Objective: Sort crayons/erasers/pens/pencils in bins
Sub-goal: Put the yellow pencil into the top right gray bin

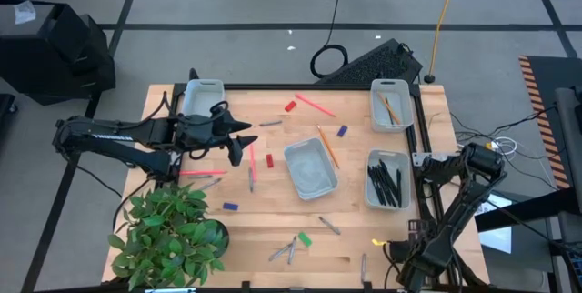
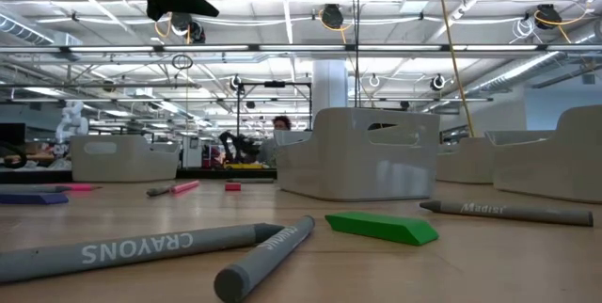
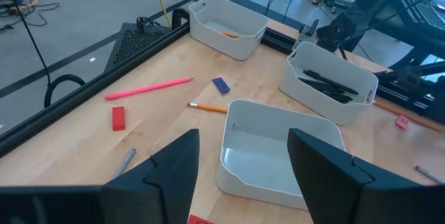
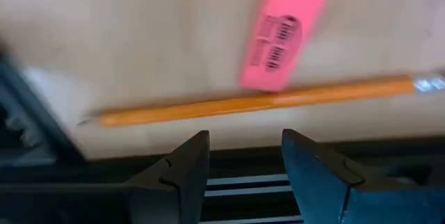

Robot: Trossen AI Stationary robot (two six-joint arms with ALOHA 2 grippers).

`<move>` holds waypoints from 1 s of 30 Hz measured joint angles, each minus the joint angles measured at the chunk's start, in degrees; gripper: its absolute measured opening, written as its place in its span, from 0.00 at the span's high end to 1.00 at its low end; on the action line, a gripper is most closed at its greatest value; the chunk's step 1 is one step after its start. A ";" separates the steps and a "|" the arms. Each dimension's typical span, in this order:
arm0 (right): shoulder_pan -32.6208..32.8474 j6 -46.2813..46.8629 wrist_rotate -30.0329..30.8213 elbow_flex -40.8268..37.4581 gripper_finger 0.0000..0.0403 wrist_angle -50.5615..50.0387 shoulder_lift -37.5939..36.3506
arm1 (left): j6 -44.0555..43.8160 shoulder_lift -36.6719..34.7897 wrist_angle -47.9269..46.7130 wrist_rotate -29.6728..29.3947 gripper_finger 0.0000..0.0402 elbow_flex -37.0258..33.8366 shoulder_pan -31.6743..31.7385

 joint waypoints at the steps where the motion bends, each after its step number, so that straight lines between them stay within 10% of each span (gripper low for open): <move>1: -0.04 2.09 0.15 0.02 0.57 0.08 -0.17 | 0.00 0.00 0.00 0.00 0.44 0.00 0.00; 14: 0.21 40.30 2.94 -8.56 0.57 10.71 -7.76 | 0.00 0.00 0.00 0.00 0.44 0.00 0.00; 30: -2.75 42.70 1.72 -12.60 0.69 11.73 -10.22 | 0.00 0.00 0.00 0.00 0.44 0.00 0.01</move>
